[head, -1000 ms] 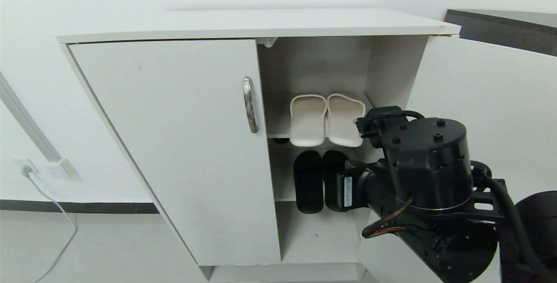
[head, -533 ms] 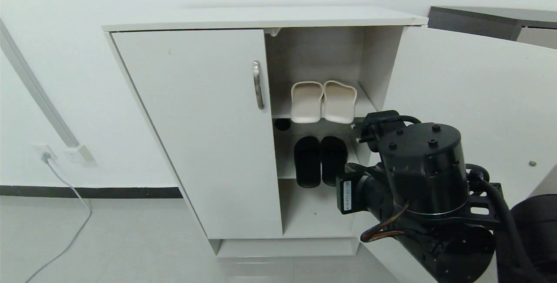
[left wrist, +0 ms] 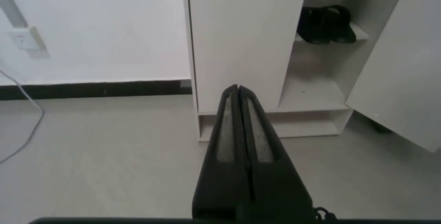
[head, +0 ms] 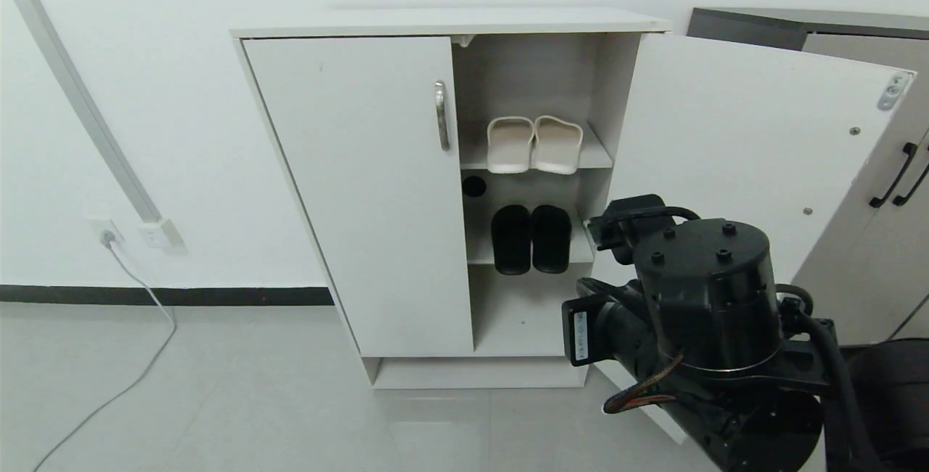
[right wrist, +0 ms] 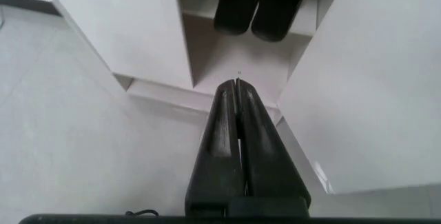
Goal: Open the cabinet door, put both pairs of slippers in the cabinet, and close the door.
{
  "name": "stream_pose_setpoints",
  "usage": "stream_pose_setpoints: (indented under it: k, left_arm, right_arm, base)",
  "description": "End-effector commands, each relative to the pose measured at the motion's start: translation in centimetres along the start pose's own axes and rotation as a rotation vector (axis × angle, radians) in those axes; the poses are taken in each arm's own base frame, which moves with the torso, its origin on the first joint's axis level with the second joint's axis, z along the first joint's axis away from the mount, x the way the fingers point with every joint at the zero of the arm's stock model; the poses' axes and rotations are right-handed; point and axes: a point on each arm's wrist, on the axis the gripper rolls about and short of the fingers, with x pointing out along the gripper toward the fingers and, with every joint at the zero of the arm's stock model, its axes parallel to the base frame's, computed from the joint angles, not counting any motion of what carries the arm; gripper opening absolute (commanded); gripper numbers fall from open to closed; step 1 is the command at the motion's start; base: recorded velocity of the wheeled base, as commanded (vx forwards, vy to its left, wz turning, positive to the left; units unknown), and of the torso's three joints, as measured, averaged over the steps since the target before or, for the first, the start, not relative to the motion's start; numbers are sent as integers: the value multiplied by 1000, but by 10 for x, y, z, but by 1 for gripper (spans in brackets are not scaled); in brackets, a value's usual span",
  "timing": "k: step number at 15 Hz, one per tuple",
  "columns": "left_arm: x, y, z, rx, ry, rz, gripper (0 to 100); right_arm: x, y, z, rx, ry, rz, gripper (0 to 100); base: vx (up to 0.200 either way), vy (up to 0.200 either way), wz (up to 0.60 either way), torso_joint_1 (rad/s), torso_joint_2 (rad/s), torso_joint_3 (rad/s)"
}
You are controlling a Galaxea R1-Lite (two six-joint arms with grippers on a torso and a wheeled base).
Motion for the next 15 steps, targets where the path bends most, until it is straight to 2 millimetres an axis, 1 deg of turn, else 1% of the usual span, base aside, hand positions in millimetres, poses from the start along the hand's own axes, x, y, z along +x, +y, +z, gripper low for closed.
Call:
stream_pose_setpoints:
  k: [1, 6, 12, 15]
  left_arm:
    - [0, 0, 0, 0, 1, 0, 0]
    - [0, 0, 0, 1, 1, 0, 0]
    - [0, 0, 0, 1, 1, 0, 0]
    - [0, 0, 0, 1, 1, 0, 0]
  right_arm:
    - [0, -1, -4, -10, 5, -2, 0]
    - [1, -1, -6, -16, -2, 2, 0]
    - [9, 0, -14, -28, 21, -8, 0]
    - [9, -1, -16, -31, 28, -6, 0]
  base:
    - [0, 0, 0, 0, 0, 0]
    - [0, 0, 0, 0, 0, 0]
    - [0, 0, 0, 0, 0, 0]
    - [0, 0, 0, 0, 0, 0]
